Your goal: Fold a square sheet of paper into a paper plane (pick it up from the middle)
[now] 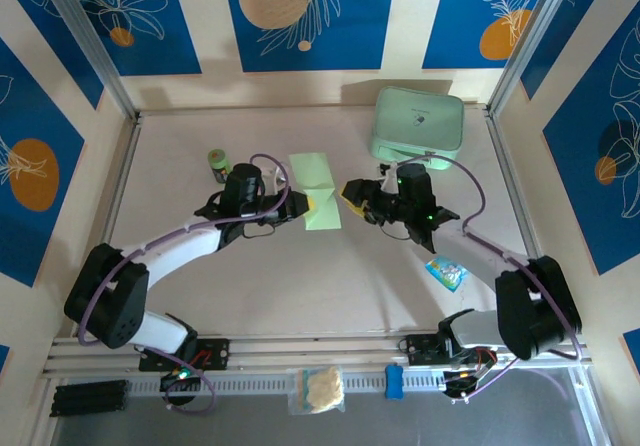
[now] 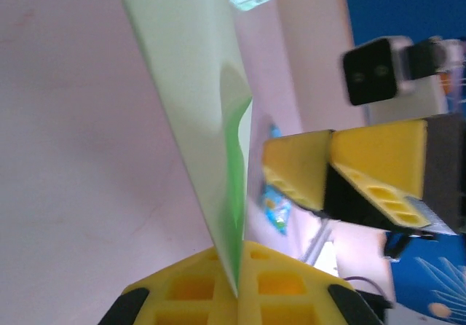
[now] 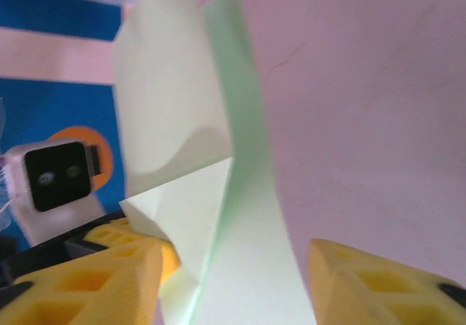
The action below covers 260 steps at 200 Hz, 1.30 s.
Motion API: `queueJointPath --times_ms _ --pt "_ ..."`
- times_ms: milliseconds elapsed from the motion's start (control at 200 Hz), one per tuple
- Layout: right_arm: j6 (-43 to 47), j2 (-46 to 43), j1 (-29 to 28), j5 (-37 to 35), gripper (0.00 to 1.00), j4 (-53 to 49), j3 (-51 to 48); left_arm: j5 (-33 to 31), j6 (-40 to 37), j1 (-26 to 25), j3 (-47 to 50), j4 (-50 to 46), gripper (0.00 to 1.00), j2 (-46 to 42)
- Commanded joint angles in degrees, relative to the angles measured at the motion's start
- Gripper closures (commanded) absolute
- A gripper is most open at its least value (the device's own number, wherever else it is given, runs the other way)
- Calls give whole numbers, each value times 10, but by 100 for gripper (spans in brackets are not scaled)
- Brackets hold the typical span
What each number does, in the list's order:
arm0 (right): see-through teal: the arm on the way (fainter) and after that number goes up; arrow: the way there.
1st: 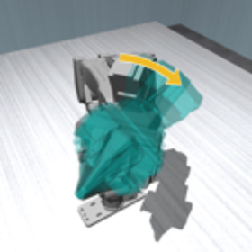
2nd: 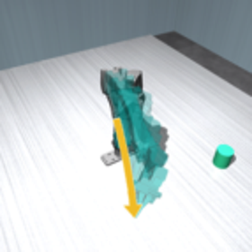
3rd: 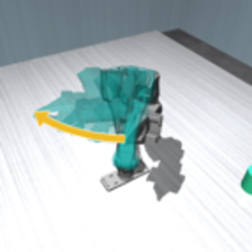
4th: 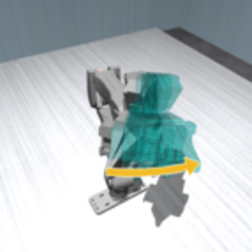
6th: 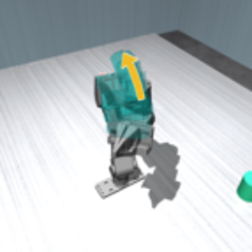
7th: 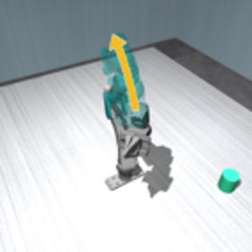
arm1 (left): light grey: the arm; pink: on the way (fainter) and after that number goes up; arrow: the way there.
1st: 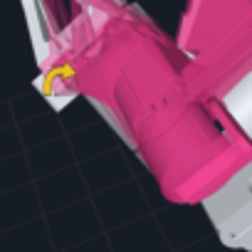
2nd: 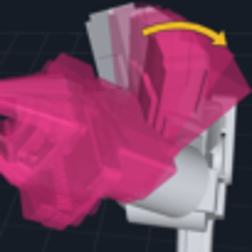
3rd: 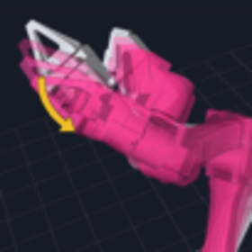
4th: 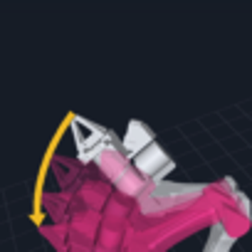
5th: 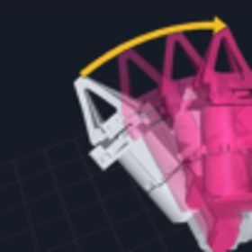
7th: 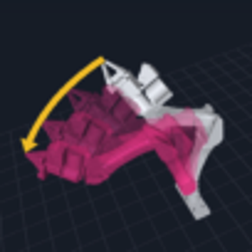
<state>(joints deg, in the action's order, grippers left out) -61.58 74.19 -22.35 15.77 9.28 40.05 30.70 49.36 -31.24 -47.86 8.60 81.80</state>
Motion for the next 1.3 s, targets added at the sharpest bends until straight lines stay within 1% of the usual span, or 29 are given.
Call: queueJointPath --times_ms 0,95,190,255,355,415,560,620,685,760,895,1026,1111,1196,1241,1296 --pt "64 -34 10 -89 39 -149 14 -103 -138 3 -72 -205 94 -18" --pt "87 -46 13 -131 38 -203 23 -217 -242 -7 -144 -370 95 6" --pt "96 -52 16 -151 38 -225 27 -353 -305 -27 -219 -491 95 46" --pt "95 -53 19 -159 38 -233 28 -447 -322 -43 -257 -549 96 74" --pt "92 -50 21 -166 37 -239 31 -567 -326 -70 -299 -604 97 120" --pt "85 -48 21 -172 37 -240 31 -614 -314 -86 -315 -619 97 146" --pt "66 -43 23 -180 38 -241 26 -656 -274 -120 -349 -639 97 221" --pt "60 -43 25 -182 38 -241 20 -639 -259 -133 -362 -638 94 252" --pt "54 -43 28 -182 38 -237 14 -578 -242 -141 -363 -609 88 279" --pt "47 -44 34 -181 38 -234 8 -482 -219 -141 -354 -567 82 298" --pt "44 -43 38 -176 38 -231 1 -391 -200 -137 -348 -522 65 301" --pt "52 -30 39 -163 38 -224 3 -307 -183 -109 -326 -478 52 270" --pt "60 -11 34 -151 38 -220 11 -244 -163 -87 -284 -418 42 229" --pt "70 15 16 -140 39 -218 29 -183 -138 -59 -238 -357 37 188" --pt "76 33 -1 -135 39 -216 42 -167 -126 -43 -218 -335 34 168" --pt "83 58 -29 -134 40 -215 64 -164 -118 -24 -195 -317 31 145"
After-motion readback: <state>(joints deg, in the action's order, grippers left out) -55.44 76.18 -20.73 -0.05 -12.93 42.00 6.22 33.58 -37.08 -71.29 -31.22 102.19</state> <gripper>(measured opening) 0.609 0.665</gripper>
